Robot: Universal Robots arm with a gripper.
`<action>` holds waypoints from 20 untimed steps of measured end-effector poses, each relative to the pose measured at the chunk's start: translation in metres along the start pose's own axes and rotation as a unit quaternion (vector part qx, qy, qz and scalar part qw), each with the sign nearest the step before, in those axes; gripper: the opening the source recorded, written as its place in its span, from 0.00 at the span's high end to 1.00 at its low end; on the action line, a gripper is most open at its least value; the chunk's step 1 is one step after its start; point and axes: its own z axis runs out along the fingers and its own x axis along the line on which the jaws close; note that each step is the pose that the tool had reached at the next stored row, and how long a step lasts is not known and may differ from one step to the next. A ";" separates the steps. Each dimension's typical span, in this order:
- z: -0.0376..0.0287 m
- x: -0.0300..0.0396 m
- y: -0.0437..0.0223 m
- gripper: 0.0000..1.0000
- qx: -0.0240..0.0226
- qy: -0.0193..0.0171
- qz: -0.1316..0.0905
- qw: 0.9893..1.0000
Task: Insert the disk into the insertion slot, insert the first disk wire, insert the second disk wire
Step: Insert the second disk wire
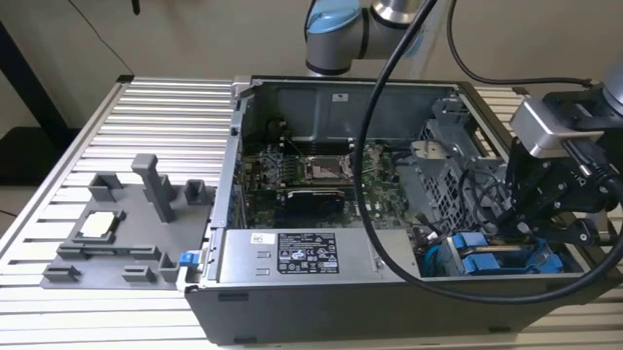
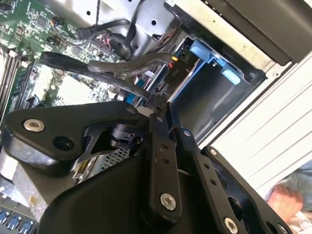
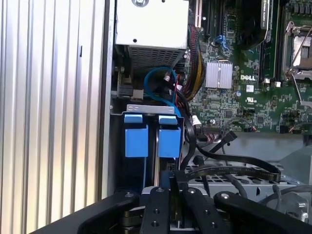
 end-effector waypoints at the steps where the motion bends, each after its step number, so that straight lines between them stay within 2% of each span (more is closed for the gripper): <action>1: 0.0003 0.0001 0.0000 0.84 0.001 0.000 0.000 1.000; 4: 0.0013 0.0004 0.0000 0.84 0.006 0.000 -0.001 1.000; 7: 0.0013 0.0004 0.0000 0.84 0.006 0.000 -0.001 1.000; 10: 0.0032 0.0006 -0.0001 0.84 0.008 -0.001 0.000 1.000; 13: 0.0048 0.0007 -0.0002 0.84 0.010 -0.004 0.001 1.000; 18: 0.0075 0.0010 -0.0002 0.84 0.012 -0.014 0.015 1.000; 20: 0.0082 0.0010 -0.0003 0.84 0.013 -0.015 0.022 1.000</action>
